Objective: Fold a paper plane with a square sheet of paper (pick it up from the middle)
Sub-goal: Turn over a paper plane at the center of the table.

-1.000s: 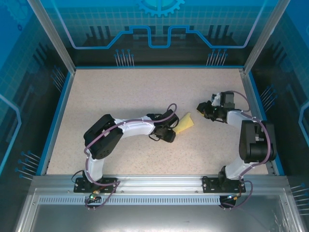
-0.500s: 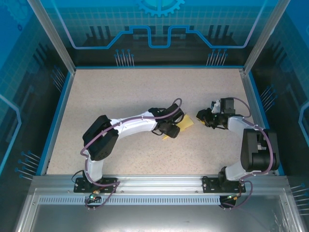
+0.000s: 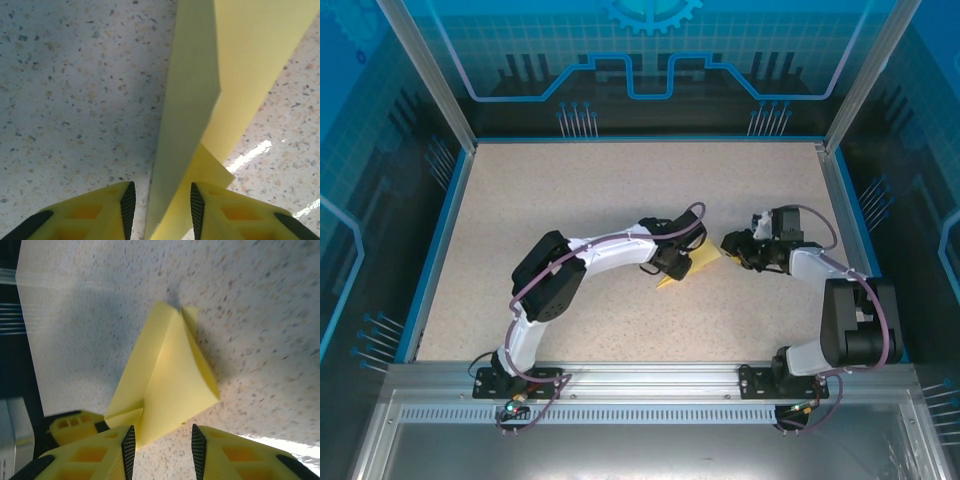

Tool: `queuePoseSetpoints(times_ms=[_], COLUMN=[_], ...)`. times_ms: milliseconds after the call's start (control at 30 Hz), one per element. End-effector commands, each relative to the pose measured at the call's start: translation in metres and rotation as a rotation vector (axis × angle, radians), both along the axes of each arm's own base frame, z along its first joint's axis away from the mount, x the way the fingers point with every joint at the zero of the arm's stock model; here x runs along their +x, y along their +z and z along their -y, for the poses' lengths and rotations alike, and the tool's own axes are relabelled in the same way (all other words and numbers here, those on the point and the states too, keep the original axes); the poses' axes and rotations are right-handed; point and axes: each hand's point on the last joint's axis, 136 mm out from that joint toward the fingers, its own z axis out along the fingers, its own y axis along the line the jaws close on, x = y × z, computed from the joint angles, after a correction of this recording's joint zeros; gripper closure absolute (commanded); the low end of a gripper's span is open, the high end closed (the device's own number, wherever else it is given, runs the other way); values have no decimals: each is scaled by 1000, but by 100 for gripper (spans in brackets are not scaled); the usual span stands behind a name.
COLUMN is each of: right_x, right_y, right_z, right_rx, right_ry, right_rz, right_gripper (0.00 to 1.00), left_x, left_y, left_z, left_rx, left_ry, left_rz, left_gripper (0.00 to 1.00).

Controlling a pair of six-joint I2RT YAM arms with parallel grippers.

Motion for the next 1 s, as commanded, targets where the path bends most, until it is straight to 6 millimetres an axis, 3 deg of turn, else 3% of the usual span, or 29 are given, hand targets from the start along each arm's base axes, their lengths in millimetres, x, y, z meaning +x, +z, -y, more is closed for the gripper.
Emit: queuePoseSetpoints(times_ms=[0,200,733,967], right_x=[-17,-24,-36,-33], right_y=[-3,-12,-20,-25], right_z=[-15,-27,-63,-81], right_rx=[28,26,79,132], right_ry=[39,56,92,92], right_rz=[-38,-56,-74,-76], right_gripper=[62,61,60,54], left_x=[-1,0,-1,1], left_y=[5,10,4,16], left_z=[7,6,6,3], left_rx=[-50,-95,-199,-289], left_ry=[-19,-16,-4,32], left_rz=[-30,-51,-165,-210], left_gripper=[63,62,98,100])
